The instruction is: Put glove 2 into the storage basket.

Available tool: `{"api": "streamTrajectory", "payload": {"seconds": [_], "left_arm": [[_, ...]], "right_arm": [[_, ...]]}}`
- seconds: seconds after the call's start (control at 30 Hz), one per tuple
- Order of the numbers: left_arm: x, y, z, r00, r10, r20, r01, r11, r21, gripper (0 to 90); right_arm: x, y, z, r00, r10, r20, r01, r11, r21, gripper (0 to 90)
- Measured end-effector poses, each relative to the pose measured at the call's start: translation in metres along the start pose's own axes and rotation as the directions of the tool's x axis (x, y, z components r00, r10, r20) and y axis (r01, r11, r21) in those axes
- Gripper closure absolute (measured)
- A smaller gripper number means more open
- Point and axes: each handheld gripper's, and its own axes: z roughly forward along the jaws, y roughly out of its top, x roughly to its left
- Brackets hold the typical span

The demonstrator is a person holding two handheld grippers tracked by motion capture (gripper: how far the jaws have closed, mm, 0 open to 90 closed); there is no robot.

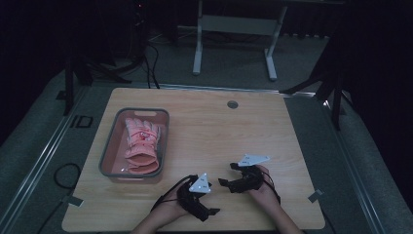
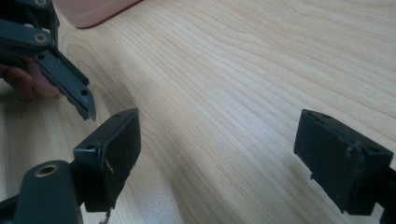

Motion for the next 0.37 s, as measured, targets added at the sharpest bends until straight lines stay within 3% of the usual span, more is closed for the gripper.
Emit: {"api": "streamTrajectory", "payload": {"seconds": [0.27, 0.37], "left_arm": [[0.0013, -0.0022, -0.0029, 0.9997, -0.025, 0.001, 0.025, 0.9995, -0.019, 12.2], [0.0004, -0.0021, -0.0022, 0.9999, -0.014, 0.002, 0.014, 0.9998, -0.014, 12.2]], "right_arm": [[-0.0021, -0.0008, -0.0001, 0.9999, 0.006, 0.009, -0.006, 1.0, -0.003, 14.8], [-0.0028, -0.0009, -0.0003, 0.9999, 0.009, 0.013, -0.009, 1.0, -0.006, 14.8]]}}
